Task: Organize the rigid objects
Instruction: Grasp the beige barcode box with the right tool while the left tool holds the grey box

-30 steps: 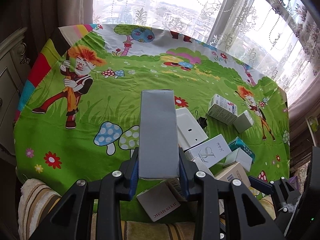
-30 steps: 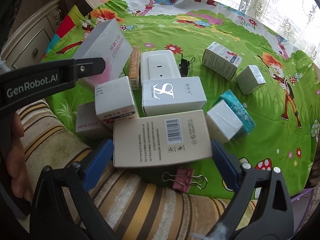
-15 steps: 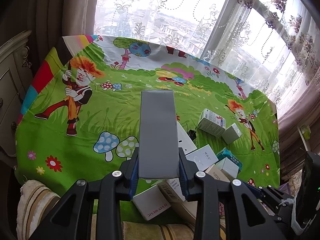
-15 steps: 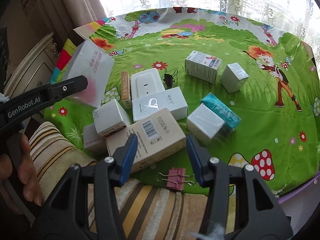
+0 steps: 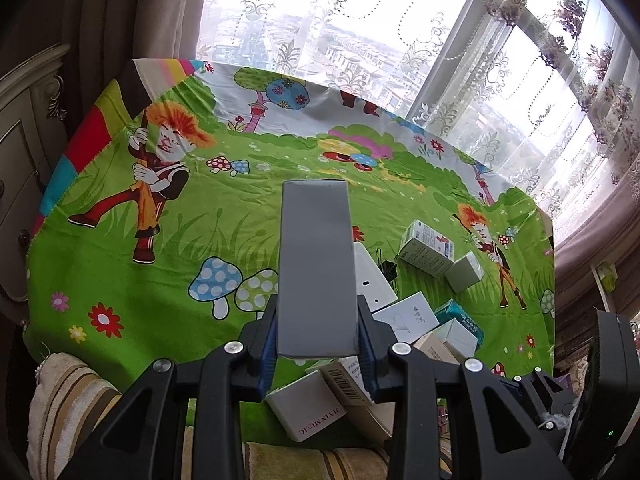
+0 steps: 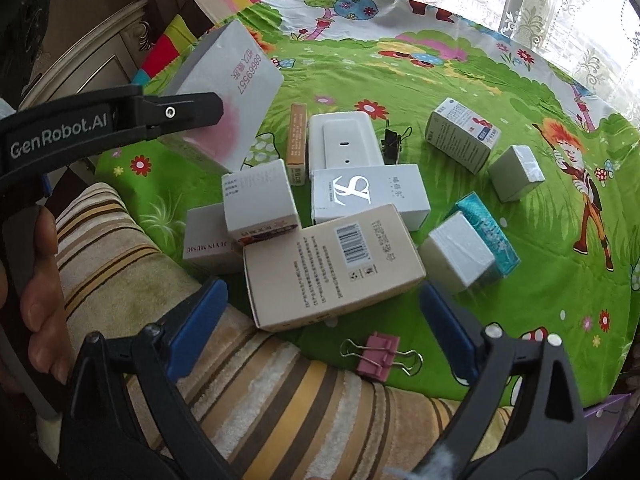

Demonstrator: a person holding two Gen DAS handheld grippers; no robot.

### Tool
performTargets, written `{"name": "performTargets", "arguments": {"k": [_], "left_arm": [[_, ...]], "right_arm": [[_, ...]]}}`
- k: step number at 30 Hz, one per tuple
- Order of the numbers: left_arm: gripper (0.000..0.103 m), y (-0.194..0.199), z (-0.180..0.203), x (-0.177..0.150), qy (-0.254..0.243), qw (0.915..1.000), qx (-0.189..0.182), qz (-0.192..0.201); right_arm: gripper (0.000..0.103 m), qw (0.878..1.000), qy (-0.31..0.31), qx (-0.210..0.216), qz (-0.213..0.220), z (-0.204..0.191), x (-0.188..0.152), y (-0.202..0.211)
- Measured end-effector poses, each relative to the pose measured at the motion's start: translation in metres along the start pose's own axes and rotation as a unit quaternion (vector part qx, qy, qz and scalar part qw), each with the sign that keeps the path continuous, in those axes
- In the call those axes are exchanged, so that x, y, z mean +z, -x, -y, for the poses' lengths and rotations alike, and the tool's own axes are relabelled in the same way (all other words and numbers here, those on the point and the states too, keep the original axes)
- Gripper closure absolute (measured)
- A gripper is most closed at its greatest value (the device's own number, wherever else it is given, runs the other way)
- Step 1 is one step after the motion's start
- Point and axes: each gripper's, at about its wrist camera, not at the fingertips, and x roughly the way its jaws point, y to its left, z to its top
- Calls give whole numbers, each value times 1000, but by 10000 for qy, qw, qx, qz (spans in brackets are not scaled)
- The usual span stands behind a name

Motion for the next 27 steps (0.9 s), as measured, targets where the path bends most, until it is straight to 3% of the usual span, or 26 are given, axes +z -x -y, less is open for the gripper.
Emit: {"name": "performTargets", "arguments": {"k": [6, 27], "left_arm": [[68, -4, -3, -1, 69, 10000, -21, -56], [68, -8, 0, -2, -46, 9999, -34, -143]], "right_arm": [[5, 9992, 359, -109, -123, -2, 5, -7], [0, 9975, 579, -179, -365, -3, 10, -23]]}}
